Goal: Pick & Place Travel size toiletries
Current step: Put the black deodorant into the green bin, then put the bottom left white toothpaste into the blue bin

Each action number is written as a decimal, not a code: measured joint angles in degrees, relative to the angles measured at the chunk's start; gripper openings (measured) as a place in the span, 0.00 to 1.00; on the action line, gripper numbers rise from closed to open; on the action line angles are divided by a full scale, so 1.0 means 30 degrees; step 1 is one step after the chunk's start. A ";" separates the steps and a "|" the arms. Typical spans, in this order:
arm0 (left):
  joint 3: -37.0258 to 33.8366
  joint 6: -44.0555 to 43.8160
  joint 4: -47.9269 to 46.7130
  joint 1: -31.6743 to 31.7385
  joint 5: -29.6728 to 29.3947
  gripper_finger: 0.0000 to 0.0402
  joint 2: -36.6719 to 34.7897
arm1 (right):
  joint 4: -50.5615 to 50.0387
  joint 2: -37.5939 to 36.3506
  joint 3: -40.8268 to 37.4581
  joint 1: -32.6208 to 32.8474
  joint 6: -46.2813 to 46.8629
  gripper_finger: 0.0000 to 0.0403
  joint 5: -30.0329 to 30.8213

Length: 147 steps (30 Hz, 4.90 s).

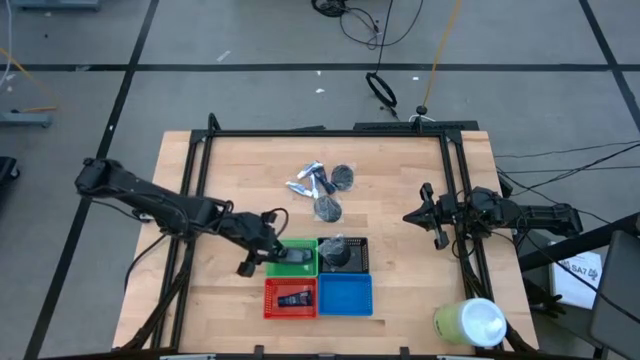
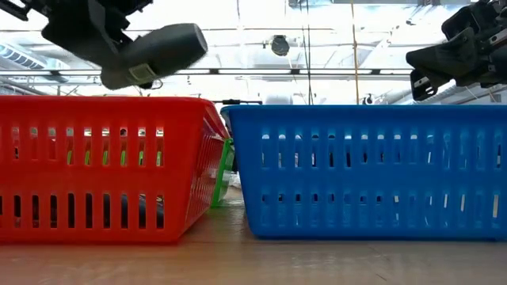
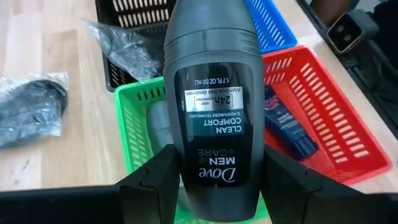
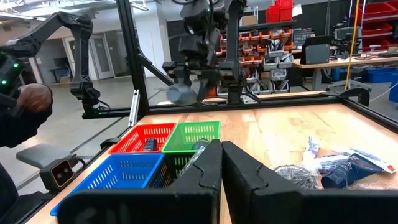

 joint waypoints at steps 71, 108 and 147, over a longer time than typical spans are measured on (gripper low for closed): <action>0.0029 -0.3270 0.0365 -0.1037 0.1058 0.46 -0.0484 | 0.0000 -0.0007 -0.0005 0.0000 -0.0002 0.00 0.0000; 0.0024 -0.2275 0.2215 0.2206 0.0927 0.46 0.1708 | 0.0000 -0.0001 -0.0001 0.0004 0.0003 0.00 0.0000; 0.0007 0.1597 0.4273 1.2507 -0.3682 0.46 0.4814 | 0.0000 -0.0005 -0.0007 0.0003 0.0003 0.00 0.0000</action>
